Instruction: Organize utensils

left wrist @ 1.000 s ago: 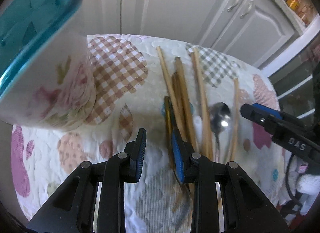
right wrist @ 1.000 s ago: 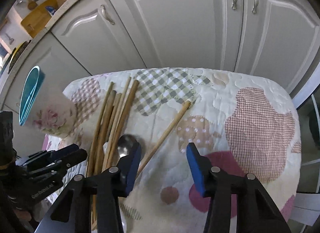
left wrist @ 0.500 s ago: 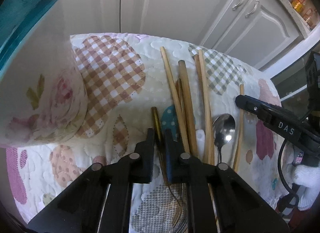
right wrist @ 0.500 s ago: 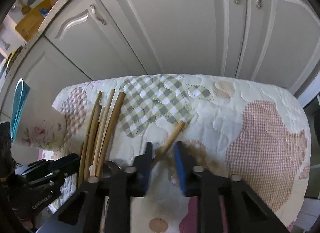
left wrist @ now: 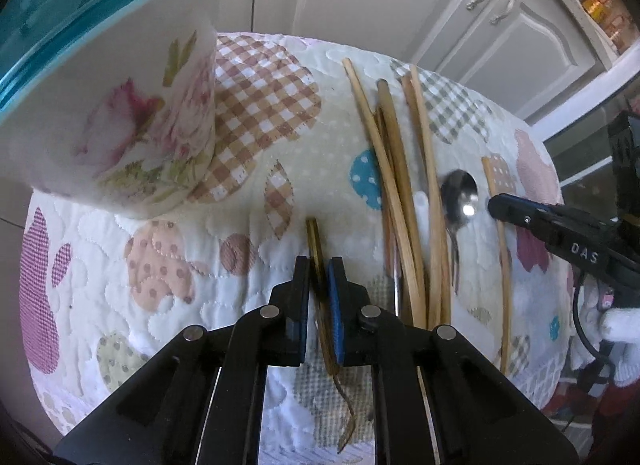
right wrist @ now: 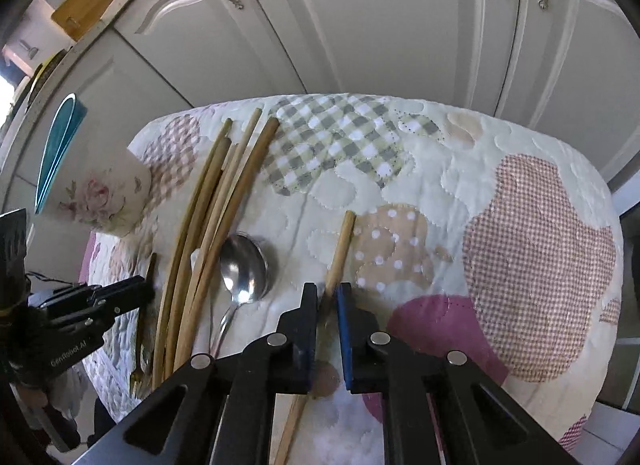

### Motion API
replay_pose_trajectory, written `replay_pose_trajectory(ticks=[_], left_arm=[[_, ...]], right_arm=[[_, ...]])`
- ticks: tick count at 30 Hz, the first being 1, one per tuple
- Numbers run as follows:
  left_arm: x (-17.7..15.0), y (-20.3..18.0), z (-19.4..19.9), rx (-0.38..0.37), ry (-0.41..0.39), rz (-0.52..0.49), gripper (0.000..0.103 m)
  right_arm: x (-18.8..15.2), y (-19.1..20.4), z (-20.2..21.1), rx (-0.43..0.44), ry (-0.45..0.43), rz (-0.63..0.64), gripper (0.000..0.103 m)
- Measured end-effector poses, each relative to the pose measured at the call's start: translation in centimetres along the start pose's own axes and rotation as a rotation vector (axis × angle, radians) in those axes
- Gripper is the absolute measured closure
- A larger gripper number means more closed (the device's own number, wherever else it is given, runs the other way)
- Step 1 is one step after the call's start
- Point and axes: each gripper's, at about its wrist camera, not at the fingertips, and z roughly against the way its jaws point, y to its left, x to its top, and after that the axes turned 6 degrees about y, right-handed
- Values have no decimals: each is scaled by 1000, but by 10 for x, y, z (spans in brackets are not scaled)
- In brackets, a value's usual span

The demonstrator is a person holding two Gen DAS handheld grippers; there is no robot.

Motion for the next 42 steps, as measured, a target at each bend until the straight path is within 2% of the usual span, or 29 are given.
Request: replay_pose_trajectory(ticks=[3, 7, 10, 13, 17, 22, 29, 31, 34, 36, 37, 42], left_arm=[[6, -4, -5, 20, -6, -1, 94], [7, -12, -7, 53, -23, -45, 95], [6, -7, -2, 28, -16, -28, 97], [-1, -3, 18, -2, -51, -19, 97], [-11, -2, 53, -45, -114, -32, 98], [-29, 4, 92, -63, -187, -44, 98], [-51, 2, 131, -81, -262, -62, 98], [-54, 5, 136, -74, -273, -54, 98], [-57, 7, 138, -80, -283, -36, 98], [-59, 8, 144, -88, -296, -26, 98], [-59, 8, 146, -92, -302, -25, 98], [-60, 6, 157, -93, -322, -28, 99]], right_arm=[[6, 3, -1, -31, -7, 20, 93], [6, 1, -2, -11, -48, 7, 93], [7, 2, -2, 8, -47, 6, 96], [5, 0, 9, 46, -66, -4, 96], [-2, 4, 43, 84, -124, 12, 97], [-17, 23, 89, 126, -201, 59, 97], [-42, 44, 130, 141, -266, 125, 98], [-47, 47, 135, 115, -276, 138, 98], [-44, 43, 128, 68, -279, 118, 97], [-40, 39, 111, 12, -254, 111, 88], [-37, 37, 100, -12, -232, 107, 85], [-20, 28, 35, -49, -81, 71, 85]])
